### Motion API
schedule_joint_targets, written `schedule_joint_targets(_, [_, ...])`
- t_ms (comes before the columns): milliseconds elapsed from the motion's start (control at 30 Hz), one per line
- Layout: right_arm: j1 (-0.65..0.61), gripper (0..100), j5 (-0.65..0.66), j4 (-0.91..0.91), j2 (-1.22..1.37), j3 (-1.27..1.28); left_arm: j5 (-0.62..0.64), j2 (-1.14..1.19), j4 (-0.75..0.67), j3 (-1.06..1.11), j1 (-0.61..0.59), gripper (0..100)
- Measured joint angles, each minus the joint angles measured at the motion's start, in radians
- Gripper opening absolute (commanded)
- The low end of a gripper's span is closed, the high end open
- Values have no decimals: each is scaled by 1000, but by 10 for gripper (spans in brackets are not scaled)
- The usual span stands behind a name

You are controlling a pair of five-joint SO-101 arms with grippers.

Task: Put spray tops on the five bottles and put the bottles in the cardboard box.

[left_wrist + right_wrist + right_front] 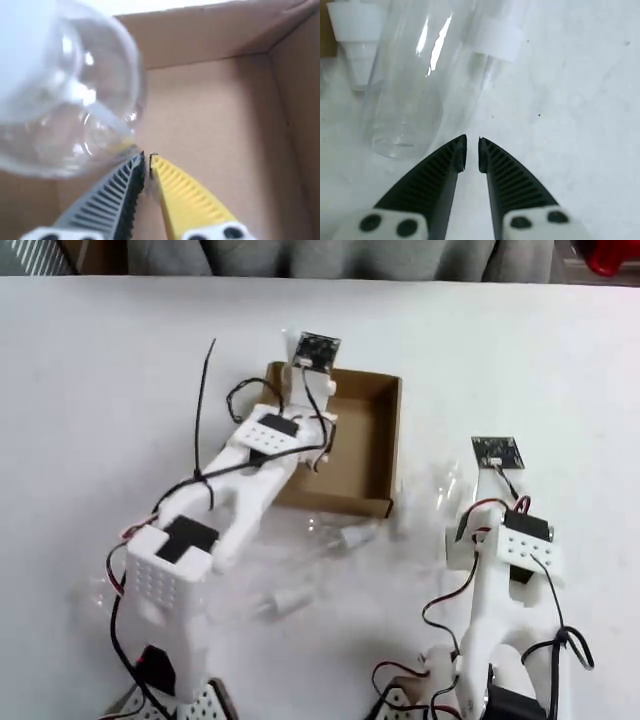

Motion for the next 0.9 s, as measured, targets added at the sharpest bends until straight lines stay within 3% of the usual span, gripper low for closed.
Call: schedule_joint_targets(900, [0,17,0,0,0,15,-38,0,-25,-21,-48,20])
